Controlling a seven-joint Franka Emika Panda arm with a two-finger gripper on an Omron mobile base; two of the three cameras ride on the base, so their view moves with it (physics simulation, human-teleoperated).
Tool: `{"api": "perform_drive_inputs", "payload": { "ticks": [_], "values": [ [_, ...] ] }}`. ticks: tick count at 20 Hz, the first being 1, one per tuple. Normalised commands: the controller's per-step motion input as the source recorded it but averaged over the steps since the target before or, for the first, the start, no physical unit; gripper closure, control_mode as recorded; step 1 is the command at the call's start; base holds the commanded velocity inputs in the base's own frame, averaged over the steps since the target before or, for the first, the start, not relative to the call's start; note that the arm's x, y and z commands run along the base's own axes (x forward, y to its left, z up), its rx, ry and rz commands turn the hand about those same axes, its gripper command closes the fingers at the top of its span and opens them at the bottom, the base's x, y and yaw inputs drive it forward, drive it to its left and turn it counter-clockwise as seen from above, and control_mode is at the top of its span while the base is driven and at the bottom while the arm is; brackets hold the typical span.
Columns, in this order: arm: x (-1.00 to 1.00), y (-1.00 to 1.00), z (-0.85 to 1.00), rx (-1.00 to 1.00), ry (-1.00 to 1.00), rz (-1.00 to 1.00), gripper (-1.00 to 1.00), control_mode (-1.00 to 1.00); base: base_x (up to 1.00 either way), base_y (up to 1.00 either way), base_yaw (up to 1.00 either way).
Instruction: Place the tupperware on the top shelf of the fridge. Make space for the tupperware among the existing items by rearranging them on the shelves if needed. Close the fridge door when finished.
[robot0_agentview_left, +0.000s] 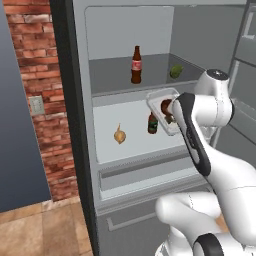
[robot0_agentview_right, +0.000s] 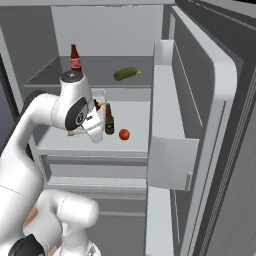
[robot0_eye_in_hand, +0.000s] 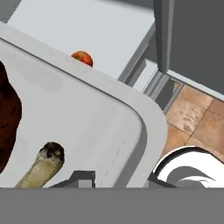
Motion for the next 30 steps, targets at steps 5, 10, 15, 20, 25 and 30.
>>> {"api": "perform_drive_inputs", "payload": {
  "ticks": [5, 10, 15, 20, 25, 30],
  "values": [
    [0.0, -0.16, 0.7, 0.02, -0.17, -0.02, 1.0, -1.0, 0.0, 0.0, 0.0],
    [0.0, -0.1, 0.86, 0.02, -0.14, 0.0, 1.0, -1.0, 0.0, 0.0, 0.0],
    [0.04, 0.0, 0.57, 0.0, -0.01, 0.0, 1.0, -1.0, 0.0, 0.0, 0.0],
    [0.37, 0.0, 0.15, 0.03, 0.04, 0.0, 1.0, -1.0, 0.0, 0.0, 0.0],
    [0.46, 0.0, 0.0, 0.1, 0.01, 0.0, 1.0, -1.0, 0.0, 0.0, 0.0],
    [0.4, 0.03, 0.0, 0.08, 0.0, 0.01, 1.0, -1.0, 0.0, 0.0, 0.0]
  ]
}}
